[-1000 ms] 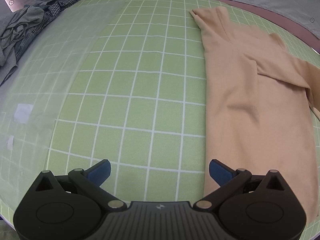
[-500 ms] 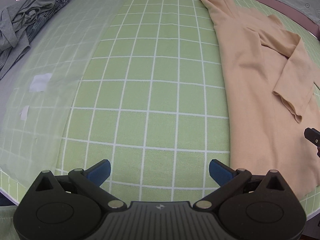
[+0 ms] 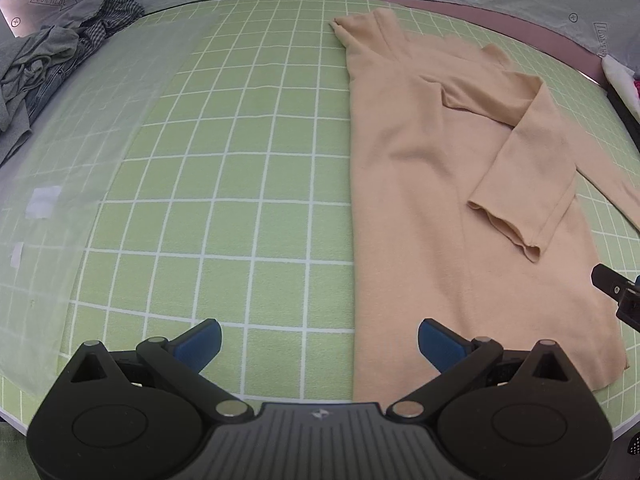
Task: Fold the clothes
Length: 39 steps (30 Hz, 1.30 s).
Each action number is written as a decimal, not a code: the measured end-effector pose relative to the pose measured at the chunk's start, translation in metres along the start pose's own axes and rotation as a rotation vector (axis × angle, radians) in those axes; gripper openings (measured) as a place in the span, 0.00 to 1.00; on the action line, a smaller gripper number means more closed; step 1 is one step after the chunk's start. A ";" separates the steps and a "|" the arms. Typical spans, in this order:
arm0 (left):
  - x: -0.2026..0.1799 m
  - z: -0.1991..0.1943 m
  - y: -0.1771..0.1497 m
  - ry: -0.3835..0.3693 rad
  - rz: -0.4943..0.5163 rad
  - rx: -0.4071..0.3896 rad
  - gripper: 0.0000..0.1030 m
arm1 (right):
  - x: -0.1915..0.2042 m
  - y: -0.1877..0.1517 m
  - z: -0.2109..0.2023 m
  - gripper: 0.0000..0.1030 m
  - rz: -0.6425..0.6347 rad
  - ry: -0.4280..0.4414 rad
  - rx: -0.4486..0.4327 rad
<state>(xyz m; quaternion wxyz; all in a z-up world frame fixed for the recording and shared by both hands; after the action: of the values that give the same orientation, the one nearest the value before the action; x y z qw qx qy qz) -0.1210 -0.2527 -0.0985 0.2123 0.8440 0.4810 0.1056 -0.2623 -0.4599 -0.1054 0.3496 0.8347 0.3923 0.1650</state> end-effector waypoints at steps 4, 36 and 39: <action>-0.027 0.001 0.011 -0.015 0.016 -0.044 1.00 | -0.025 0.008 0.012 0.98 0.004 -0.013 -0.008; -0.136 0.086 0.112 -0.267 0.245 -0.072 0.29 | -0.186 0.060 0.135 1.00 0.318 -0.338 0.012; -0.137 0.088 0.110 -0.285 0.245 -0.065 0.14 | -0.187 0.059 0.135 1.00 0.324 -0.339 0.005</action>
<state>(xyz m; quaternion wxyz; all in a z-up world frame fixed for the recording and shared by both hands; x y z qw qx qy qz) -0.0732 -0.4416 -0.1221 0.2908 0.8955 0.3359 0.0256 -0.2756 -0.6911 -0.1579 0.3774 0.9033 0.1893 0.0754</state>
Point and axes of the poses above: each gripper's, at about its wrist camera, not at the fingertips, and z roughly the way its jaws point, x to its left, y to its top, the point moved 1 cm from there along z, roughly the way its jaws point, and after that the axes turned 5 degrees about -x, right-handed, at the moved point
